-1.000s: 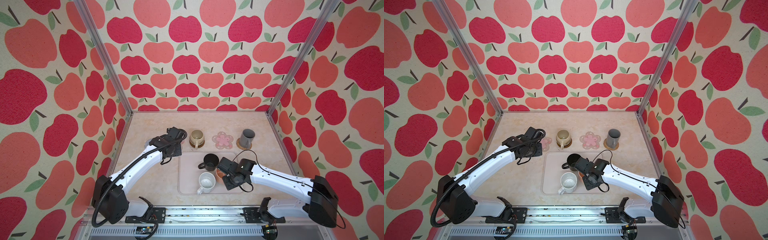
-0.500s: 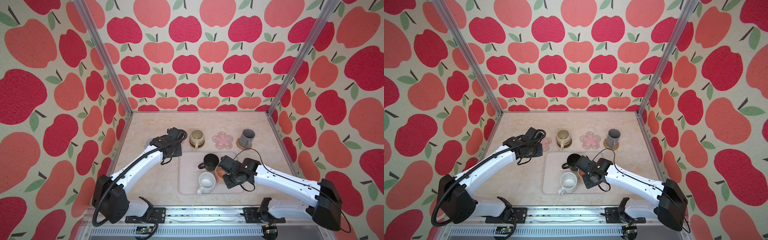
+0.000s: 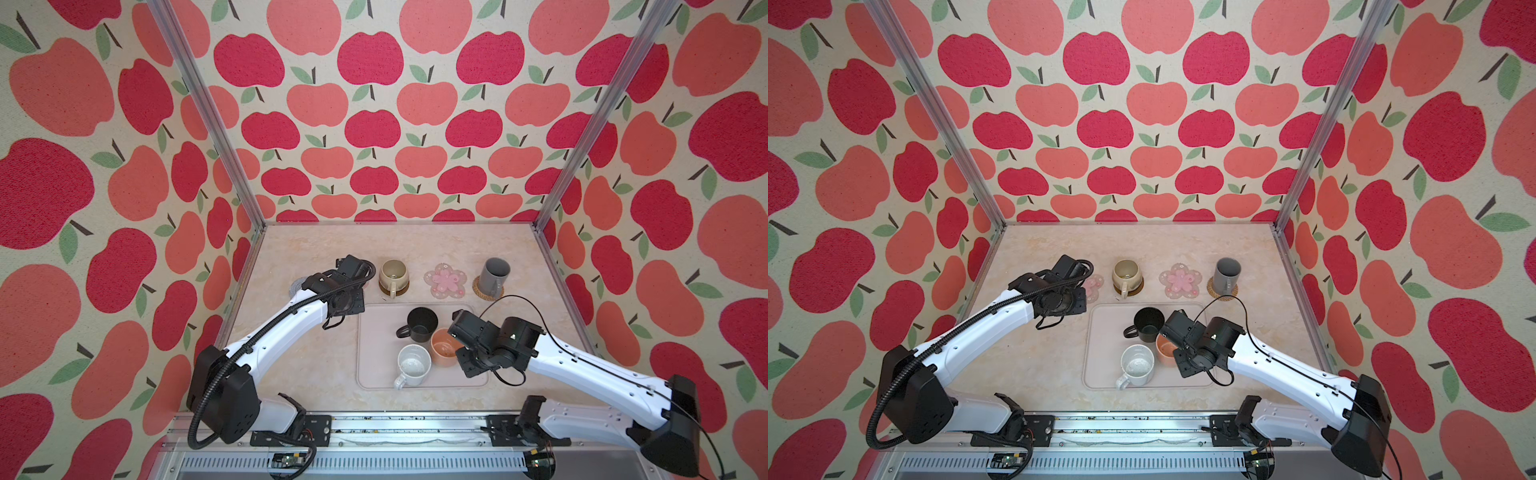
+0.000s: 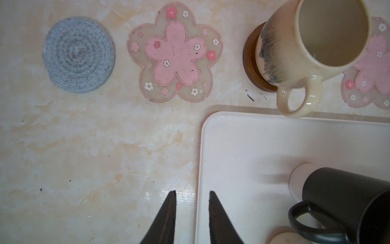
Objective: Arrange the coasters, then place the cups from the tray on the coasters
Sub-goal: 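Close the right gripper on the salmon-pink mug's rim above its handle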
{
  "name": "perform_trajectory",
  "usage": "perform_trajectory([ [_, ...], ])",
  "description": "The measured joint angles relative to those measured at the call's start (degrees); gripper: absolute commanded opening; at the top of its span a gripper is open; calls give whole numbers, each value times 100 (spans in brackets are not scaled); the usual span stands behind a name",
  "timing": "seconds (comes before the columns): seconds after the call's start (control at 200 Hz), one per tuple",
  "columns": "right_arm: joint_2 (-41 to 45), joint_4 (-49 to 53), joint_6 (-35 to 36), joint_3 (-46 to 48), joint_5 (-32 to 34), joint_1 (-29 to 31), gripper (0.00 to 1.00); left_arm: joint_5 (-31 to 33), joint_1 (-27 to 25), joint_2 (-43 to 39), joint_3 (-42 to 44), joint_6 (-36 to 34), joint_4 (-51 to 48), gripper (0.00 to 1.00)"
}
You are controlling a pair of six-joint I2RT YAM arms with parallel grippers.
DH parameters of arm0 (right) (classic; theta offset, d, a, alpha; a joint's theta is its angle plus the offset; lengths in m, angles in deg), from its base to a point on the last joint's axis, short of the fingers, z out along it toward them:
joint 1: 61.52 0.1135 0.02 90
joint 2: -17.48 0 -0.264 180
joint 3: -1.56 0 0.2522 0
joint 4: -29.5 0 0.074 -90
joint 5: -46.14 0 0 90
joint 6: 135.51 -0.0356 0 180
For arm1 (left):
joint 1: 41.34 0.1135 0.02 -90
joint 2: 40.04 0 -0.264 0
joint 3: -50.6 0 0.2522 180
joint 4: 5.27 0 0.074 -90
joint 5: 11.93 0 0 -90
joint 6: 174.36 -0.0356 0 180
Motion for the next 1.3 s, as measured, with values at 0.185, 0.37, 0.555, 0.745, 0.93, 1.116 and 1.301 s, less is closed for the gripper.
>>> perform_trajectory([
  [0.185, 17, 0, 133, 2, 61, -37, 48, -2, 0, 0, 0, 0, 2, 29],
  [0.37, 9, -197, 389, 46, 2, -254, 49, -2, 0, 7, -2, 0, 2, 29],
  [0.555, -107, -376, 656, 153, -151, -529, 50, 0, 0, 13, -4, 2, 2, 29],
  [0.745, -186, -592, 903, 289, -385, -601, 50, -2, 0, 149, -7, 2, 4, 29],
  [0.93, -365, -778, 1008, 404, -568, -601, 50, -2, 0, 221, -15, 2, 42, 29],
  [1.116, -560, -828, 1027, 409, -645, -601, 48, -4, 0, 243, -44, 2, 46, 29],
  [1.301, -634, -822, 1023, 407, -723, -629, 47, -4, 0, 243, -44, 2, 46, 29],
])
